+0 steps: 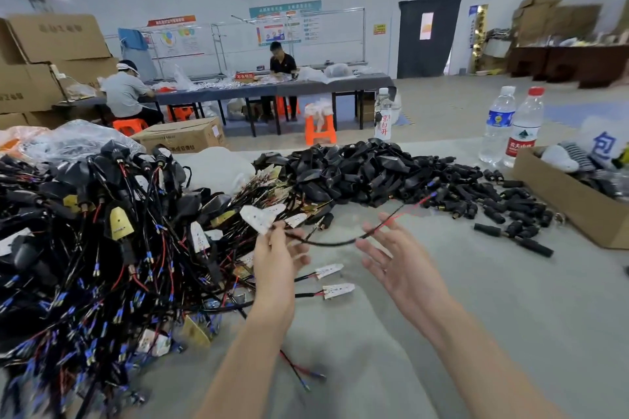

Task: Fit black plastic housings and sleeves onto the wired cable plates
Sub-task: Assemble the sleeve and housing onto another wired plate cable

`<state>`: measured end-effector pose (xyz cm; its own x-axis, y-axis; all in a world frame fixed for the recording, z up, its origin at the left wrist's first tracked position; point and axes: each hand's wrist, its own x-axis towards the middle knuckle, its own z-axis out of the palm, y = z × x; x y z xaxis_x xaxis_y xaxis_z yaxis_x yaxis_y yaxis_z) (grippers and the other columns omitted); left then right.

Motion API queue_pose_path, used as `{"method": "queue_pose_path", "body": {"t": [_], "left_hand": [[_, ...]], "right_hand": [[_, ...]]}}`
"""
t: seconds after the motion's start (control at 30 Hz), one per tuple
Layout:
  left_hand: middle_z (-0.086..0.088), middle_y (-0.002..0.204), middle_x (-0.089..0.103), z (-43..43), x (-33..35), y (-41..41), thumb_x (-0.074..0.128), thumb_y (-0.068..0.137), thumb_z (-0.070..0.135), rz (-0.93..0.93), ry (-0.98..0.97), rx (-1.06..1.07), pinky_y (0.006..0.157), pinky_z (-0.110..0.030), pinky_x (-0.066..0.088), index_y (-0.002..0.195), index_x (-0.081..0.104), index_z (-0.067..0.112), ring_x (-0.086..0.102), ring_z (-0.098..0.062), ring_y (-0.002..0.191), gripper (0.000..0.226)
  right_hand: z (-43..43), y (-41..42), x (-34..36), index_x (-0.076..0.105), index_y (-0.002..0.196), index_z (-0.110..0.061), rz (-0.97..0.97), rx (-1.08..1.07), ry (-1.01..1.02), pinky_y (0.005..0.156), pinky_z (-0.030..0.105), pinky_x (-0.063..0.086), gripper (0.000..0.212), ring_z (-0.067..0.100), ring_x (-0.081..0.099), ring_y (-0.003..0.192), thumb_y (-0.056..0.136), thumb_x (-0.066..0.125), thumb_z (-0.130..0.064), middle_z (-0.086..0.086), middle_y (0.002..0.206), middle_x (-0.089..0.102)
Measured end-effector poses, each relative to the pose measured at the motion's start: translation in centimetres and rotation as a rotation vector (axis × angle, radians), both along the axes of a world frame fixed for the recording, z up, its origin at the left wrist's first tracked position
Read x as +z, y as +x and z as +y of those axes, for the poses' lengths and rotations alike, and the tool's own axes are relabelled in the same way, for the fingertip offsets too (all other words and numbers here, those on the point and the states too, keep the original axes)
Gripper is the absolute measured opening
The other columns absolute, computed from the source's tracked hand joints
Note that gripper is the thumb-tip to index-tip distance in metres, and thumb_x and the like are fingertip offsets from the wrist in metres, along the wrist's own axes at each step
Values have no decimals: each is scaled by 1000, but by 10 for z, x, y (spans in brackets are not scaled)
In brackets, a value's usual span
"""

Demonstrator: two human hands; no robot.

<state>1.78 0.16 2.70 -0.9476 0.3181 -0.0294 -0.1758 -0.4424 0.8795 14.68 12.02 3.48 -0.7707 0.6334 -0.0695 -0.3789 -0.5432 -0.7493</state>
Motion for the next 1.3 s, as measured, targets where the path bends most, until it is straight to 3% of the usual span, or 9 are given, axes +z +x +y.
{"method": "queue_pose_path", "body": {"t": [0.13, 0.23, 0.33, 0.47, 0.67, 0.83, 0.97, 1.1, 1.3], "left_hand": [[2, 73, 71, -5, -20, -13, 43, 105, 18, -64, 74, 89, 50, -26, 50, 103, 58, 22, 59, -11, 55, 16], [2, 81, 71, 1, -21, -14, 47, 105, 25, -85, 111, 22, 55, -27, 52, 105, 61, 23, 57, -11, 60, 15], [-3, 91, 71, 22, -30, 4, 58, 100, 34, -72, -23, -172, 60, -30, 54, 107, 65, 13, 65, -15, 72, 24], [-7, 88, 74, 40, -45, 25, 57, 99, 24, 116, -193, -355, 62, -29, 54, 107, 64, 8, 68, -21, 74, 19], [-8, 83, 72, 40, -41, 21, 65, 91, 27, 146, -159, -348, 56, -25, 53, 94, 68, 3, 65, -17, 67, 25], [-4, 82, 69, 37, -41, 18, 65, 83, 38, 107, -74, -231, 53, -27, 52, 77, 75, 20, 61, -14, 63, 22], [-7, 88, 69, 35, -42, 18, 65, 87, 40, 129, -29, -264, 55, -29, 52, 88, 72, 15, 61, -17, 65, 26], [-5, 88, 71, 35, -42, 21, 68, 84, 32, 208, -84, -356, 58, -25, 54, 87, 76, 24, 63, -13, 69, 12], [-3, 90, 72, 34, -39, 16, 72, 78, 33, 80, -52, -303, 57, -26, 54, 82, 77, 24, 64, -12, 67, 12]], "right_hand": [[9, 6, -22, 66, 107, -15, -69, -79, 22, 62, 25, 57, 19, 16, 72, 74, 104, 47, -16, 2, 90, 71], [12, 0, -27, 65, 106, -11, -86, -85, 75, 63, 25, 59, 17, 20, 73, 74, 103, 48, -11, 4, 86, 73], [15, -9, -29, 64, 104, -10, -97, -115, 109, 63, 23, 57, 15, 20, 73, 77, 102, 49, -9, 8, 91, 72], [13, -14, -42, 62, 107, -6, -99, -90, 128, 65, 22, 57, 14, 22, 74, 82, 102, 49, -8, 15, 91, 75], [22, -15, -46, 69, 107, -10, -141, -67, 197, 64, 23, 56, 19, 25, 74, 85, 101, 53, -17, 14, 99, 75], [27, -14, -47, 73, 102, -13, -166, -126, 177, 57, 24, 55, 20, 21, 73, 74, 101, 55, -20, 6, 91, 76], [30, -12, -46, 75, 100, -15, -174, -124, 173, 57, 24, 55, 20, 19, 73, 73, 100, 56, -22, 5, 92, 76], [27, -9, -46, 75, 100, -17, -178, -68, 246, 59, 25, 56, 21, 19, 72, 75, 100, 55, -23, 6, 95, 76], [33, -5, -33, 67, 111, -22, -157, -198, 242, 53, 26, 55, 18, 18, 72, 72, 102, 52, -24, 0, 94, 76]]}}
